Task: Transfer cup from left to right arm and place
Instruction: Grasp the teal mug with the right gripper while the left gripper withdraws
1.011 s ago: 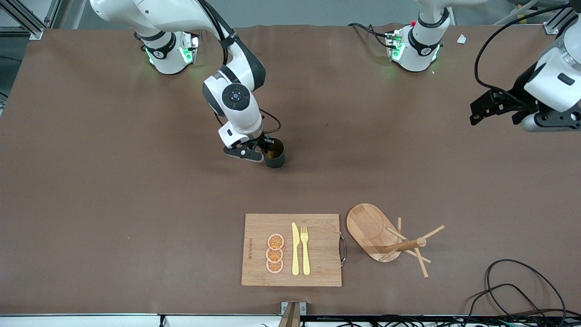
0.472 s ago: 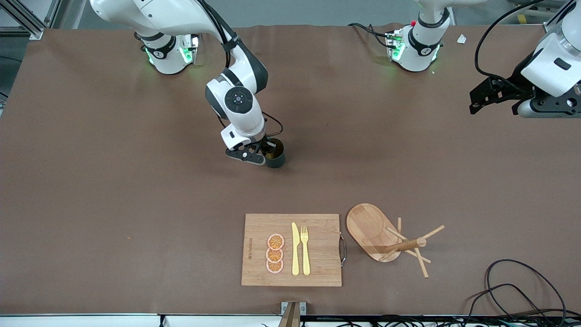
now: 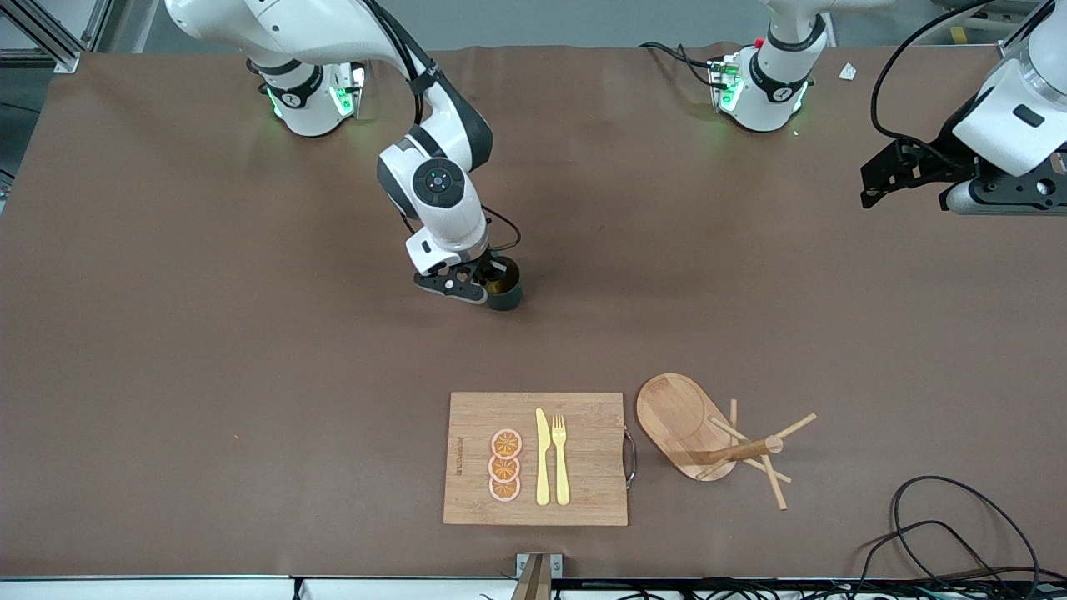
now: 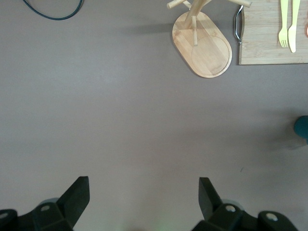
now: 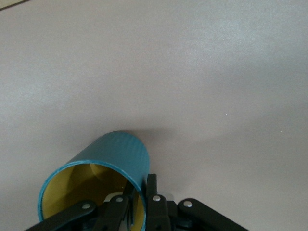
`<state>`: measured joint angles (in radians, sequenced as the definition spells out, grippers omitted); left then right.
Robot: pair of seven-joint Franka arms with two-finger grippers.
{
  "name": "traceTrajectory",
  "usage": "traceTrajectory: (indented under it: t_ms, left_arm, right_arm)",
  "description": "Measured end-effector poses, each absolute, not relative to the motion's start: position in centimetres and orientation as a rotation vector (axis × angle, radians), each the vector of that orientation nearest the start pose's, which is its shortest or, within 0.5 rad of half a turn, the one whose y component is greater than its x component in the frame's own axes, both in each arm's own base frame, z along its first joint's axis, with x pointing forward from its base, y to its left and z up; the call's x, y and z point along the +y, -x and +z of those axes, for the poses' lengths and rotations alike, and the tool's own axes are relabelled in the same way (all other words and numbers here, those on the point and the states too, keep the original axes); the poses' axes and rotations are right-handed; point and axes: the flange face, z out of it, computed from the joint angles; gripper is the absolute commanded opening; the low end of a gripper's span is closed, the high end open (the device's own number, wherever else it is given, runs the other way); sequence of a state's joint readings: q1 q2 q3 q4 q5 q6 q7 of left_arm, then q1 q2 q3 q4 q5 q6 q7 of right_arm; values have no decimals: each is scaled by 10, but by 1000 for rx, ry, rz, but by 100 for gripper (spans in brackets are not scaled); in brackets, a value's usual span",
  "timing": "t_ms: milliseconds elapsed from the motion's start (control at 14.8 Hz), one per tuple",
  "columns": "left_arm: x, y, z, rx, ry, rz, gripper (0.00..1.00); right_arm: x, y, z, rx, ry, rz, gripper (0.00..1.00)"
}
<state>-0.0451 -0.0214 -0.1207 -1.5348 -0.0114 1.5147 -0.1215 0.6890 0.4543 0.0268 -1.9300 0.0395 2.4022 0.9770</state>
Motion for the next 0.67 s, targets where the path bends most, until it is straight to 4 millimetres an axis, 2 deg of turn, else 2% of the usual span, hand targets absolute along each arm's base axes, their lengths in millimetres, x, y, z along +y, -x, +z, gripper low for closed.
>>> traceTrajectory:
  t_ms: [404, 539, 674]
  left_arm:
    - [-93, -535, 648, 74, 3150, 0, 100]
    - [-93, -535, 648, 74, 3150, 0, 100]
    - [-93, -535, 648, 75, 3150, 0, 100]
  right_arm:
    - [405, -478, 256, 440, 3096, 52, 0]
    - [393, -484, 265, 345, 3146, 108, 0]
    - [369, -496, 287, 181, 3175, 148, 0]
